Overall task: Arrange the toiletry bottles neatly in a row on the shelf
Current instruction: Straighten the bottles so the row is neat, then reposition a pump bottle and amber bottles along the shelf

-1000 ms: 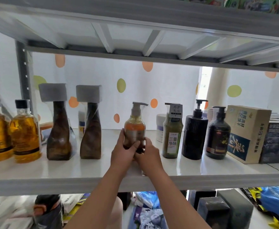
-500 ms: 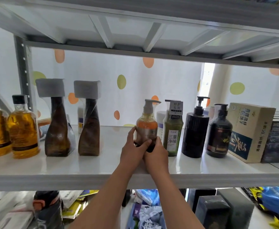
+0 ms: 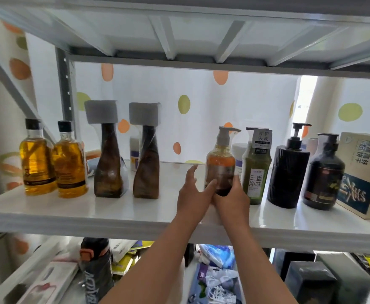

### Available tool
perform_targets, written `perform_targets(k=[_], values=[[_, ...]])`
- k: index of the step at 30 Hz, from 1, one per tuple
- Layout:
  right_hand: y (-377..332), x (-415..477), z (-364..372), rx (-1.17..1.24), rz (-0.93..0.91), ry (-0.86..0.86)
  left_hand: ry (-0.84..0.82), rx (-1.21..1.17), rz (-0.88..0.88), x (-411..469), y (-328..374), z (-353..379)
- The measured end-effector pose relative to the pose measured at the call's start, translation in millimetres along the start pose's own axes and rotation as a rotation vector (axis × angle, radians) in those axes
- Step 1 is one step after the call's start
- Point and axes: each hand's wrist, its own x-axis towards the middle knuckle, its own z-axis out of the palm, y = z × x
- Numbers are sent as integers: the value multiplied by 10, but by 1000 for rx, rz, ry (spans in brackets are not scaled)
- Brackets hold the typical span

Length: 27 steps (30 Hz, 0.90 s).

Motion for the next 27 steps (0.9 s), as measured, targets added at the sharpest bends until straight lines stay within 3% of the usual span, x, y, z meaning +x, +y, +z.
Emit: perform_targets(k=[5, 10, 18, 27], values=[[-294, -383, 330, -35, -25, 220, 118, 53, 146, -174, -99, -759], [-867, -898, 1019, -1, 38, 380, 115, 66, 186, -286, -337, -1855], [-1893, -1582, 2118, 164, -141, -14, 237, 76, 200, -201, -518, -3190], [-2638, -1260, 2341, 97, -293, -78, 369, 135, 306, 74, -312, -3794]])
